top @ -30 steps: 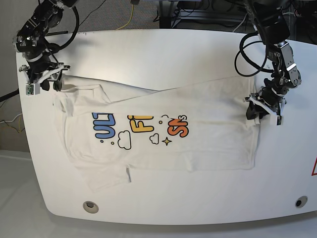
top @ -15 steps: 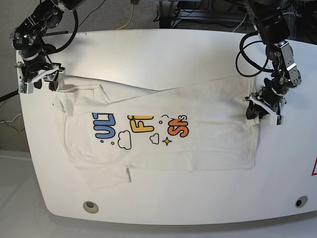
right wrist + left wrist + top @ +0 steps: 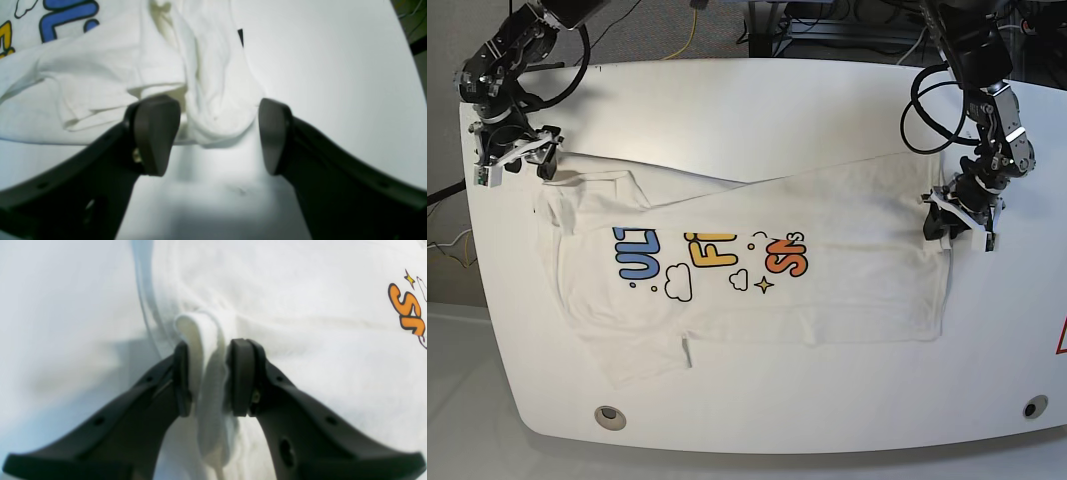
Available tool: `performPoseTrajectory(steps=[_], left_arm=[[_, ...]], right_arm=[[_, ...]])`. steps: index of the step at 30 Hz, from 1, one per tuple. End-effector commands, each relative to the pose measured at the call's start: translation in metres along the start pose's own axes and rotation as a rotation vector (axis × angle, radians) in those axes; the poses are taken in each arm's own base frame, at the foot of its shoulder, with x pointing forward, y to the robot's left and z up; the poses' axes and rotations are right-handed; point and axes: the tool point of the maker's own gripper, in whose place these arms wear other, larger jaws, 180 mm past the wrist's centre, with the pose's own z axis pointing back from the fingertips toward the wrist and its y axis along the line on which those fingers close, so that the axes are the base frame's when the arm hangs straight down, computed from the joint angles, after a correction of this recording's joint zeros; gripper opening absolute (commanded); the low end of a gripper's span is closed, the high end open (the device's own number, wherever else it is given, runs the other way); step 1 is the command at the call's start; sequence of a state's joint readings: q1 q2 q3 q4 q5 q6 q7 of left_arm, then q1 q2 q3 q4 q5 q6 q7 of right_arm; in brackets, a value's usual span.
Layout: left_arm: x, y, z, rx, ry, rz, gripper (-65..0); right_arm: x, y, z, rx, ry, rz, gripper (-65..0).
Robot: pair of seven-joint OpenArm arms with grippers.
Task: Fold the T-shirt properly
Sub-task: 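Hold the folded edge with both grippers and pull it toward the robot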
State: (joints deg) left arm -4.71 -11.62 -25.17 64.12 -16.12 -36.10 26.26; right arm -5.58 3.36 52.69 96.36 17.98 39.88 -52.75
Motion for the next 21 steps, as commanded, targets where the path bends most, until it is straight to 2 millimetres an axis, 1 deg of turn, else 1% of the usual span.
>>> performPoseTrajectory(steps=[1,6,9,11,14,17,19,20,21], left_arm=[[-0.006,0.004,0.002,0.014,0.049,-0.026,-48.8],[-0.008,0.005,0.002,0.015,0.053,-0.026,-48.8],[-0.013,0.005,0.004,0.017,0.062,-0.025,-48.8],[-0.013,0.005,0.004,0.017,0.062,-0.025,-48.8],[-0.014,0.005,0.004,0.017,0.063,-0.025,-48.8],[-0.016,0.006,0.005,0.019,0.068,-0.025,-48.8],[-0.018,0.006,0.006,0.018,0.071,-0.025,-48.8],[-0.019,0.006,0.006,0.018,0.074,-0.024,-48.8],[-0.019,0.006,0.006,0.017,0.073,-0.023,-48.8]], right_arm=[[0.013,0.0,-0.003,0.012,-0.045,-0.007,-25.7],[0.007,0.001,-0.011,0.029,-0.028,-0.037,-25.7],[0.011,0.003,-0.016,0.041,-0.044,-0.054,-25.7],[0.007,0.004,-0.021,0.05,-0.041,-0.07,-25.7],[0.003,0.004,-0.026,0.06,-0.041,-0.087,-28.5],[0.004,0.004,-0.028,0.063,-0.054,-0.094,-38.4],[0.005,0.003,-0.028,0.062,-0.061,-0.095,-49.5],[0.004,0.003,-0.028,0.062,-0.059,-0.095,-53.2],[0.004,0.003,-0.028,0.06,-0.057,-0.093,-58.2]])
